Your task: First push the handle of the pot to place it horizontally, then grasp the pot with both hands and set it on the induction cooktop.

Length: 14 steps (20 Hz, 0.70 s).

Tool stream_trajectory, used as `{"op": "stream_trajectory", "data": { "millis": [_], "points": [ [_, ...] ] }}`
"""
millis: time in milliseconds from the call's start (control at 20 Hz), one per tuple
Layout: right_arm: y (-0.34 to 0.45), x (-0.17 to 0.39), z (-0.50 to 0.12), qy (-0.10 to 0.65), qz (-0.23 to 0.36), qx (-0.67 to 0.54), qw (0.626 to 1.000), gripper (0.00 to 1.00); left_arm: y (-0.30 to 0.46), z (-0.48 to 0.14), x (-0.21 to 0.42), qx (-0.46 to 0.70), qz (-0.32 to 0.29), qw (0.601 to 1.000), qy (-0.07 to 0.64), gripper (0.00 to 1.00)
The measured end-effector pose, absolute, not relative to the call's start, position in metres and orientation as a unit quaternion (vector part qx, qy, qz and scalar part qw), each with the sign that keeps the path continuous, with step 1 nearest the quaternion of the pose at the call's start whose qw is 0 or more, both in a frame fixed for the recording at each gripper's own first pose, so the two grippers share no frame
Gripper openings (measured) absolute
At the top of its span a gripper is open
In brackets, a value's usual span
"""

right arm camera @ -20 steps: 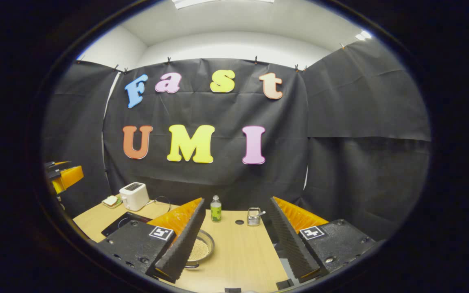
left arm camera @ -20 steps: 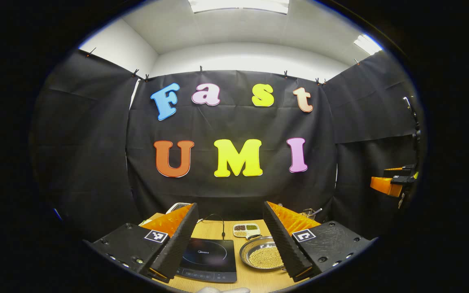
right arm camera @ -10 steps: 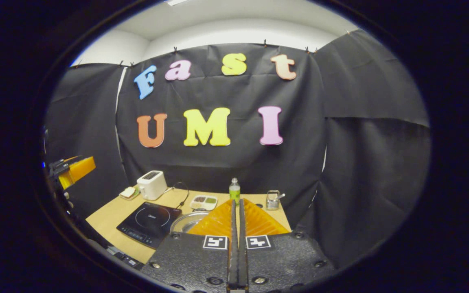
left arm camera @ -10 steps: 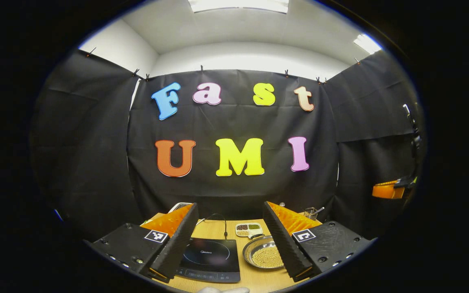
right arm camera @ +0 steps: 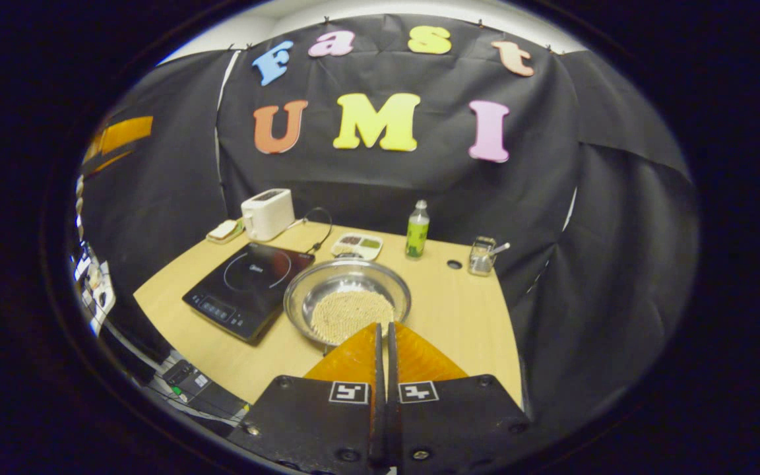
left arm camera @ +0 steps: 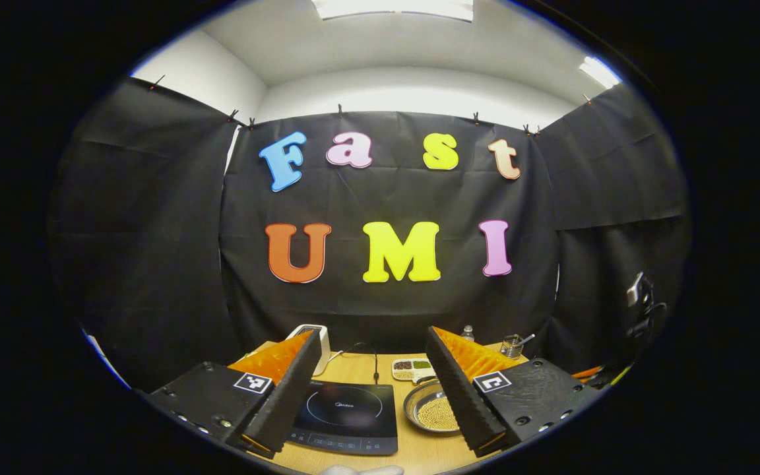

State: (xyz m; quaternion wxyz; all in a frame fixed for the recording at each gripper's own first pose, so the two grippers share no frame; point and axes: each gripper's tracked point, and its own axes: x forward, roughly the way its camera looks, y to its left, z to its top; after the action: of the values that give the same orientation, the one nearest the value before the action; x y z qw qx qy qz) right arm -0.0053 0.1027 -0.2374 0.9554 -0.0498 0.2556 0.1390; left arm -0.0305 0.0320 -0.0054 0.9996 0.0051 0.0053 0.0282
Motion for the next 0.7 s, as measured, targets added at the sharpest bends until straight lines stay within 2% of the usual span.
{"op": "stream_trajectory", "data": {
  "millis": [400,500,700],
  "points": [
    [0.191,0.000,-0.348,0.383,0.230,-0.045,0.894,0.02,0.070,-0.006,-0.055,0.016,0.088,0.996,0.022,0.95],
    [0.208,0.007,-0.359,0.395,0.240,-0.043,0.886,0.04,0.079,-0.010,-0.061,0.022,0.109,0.993,0.036,0.95],
    [0.230,0.029,-0.380,0.410,0.244,-0.038,0.878,0.01,0.087,-0.015,-0.066,0.020,0.133,0.989,0.056,0.95]
  ]
}}
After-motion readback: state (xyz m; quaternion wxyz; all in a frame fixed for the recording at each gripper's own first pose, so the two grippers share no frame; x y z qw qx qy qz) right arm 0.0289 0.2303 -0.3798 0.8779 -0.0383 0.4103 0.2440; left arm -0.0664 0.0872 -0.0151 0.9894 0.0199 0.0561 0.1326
